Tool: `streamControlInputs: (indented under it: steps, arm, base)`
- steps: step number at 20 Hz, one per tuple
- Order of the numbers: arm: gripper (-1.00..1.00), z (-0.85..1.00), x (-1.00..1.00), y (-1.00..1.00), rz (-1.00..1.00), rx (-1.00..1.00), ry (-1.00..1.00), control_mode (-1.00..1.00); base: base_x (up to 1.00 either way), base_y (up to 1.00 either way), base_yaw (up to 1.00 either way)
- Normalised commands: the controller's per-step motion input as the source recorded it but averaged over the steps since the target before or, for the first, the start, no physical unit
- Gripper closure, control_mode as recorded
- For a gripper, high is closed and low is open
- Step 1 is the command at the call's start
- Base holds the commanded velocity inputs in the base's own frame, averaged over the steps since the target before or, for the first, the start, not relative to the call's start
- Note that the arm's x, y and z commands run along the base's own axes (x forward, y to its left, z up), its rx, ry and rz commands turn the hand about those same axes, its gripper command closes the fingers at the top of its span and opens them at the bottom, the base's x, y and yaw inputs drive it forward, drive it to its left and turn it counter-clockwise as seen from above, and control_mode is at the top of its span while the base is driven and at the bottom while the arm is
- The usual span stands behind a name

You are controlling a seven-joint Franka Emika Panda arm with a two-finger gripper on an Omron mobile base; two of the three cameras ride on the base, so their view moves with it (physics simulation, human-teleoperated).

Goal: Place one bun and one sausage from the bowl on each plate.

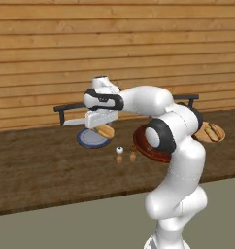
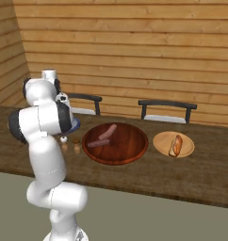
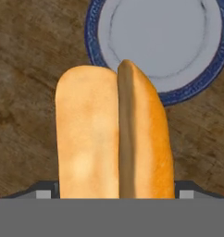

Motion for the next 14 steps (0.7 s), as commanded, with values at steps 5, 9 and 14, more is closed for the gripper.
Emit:
streamControlInputs:
  steps: [5, 9, 14]
  arm:
    - [1.0, -0.25, 0.58, 0.1, 0.0, 0.0, 0.1, -1.0]
    - [1.0, 0.0, 0.51, 0.39, 0.0, -0.03, 0.0, -1.0]
    - [1.0, -0.19, 0.31, 0.05, -0.01, -0.01, 0.01, -1.0]
  base:
    - [0.0, 0.0, 0.0]
    - [0.0, 0.0, 0.0]
    - [0.0, 0.0, 0.0]
